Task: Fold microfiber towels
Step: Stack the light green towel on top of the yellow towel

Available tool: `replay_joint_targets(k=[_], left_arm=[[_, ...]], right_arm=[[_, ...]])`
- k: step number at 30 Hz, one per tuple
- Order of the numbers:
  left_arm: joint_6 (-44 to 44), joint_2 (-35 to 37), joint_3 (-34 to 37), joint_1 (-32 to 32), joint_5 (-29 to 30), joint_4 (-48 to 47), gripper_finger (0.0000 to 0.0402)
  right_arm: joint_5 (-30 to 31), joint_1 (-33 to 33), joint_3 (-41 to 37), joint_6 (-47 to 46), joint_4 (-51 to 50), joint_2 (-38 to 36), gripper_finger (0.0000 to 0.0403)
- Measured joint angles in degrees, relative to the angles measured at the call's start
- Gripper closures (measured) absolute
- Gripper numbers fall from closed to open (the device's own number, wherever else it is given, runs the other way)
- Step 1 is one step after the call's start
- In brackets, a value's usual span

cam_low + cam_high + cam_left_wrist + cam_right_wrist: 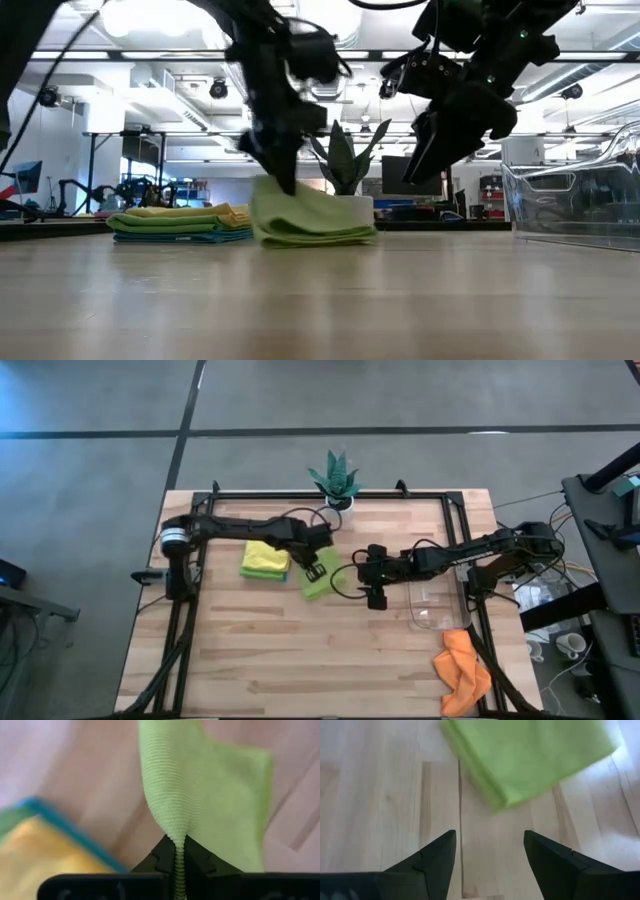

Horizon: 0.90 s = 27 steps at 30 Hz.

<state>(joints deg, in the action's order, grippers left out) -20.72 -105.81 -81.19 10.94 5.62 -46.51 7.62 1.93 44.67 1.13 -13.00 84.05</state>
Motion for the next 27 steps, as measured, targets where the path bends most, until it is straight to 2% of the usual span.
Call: replay_joint_targets(k=[5,9,19,27], left_arm=[[-9.7,8.2,4.2,2.3,11.9,-3.6,0.0400],[-18.7,13.3,8.7,5.0,15.7,-3.5,0.0401],[-38.6,25.3,19.7,5.4,15.1,-6.8,0.0401],[-46.8,30.4,29.2,5.5,12.5,-6.5,0.0401]], right_arm=[[0.0,0.0,0.0,0.0,0.1,0.1,0.0173],[0.0,0.3,0.0,-0.7,0.2,0.1,0.0174],[-0.1,0.6,-0.1,-1.1,0.0,0.1,0.0174],[-0.1,0.6,-0.1,-3.0,0.2,0.1,0.0175]])
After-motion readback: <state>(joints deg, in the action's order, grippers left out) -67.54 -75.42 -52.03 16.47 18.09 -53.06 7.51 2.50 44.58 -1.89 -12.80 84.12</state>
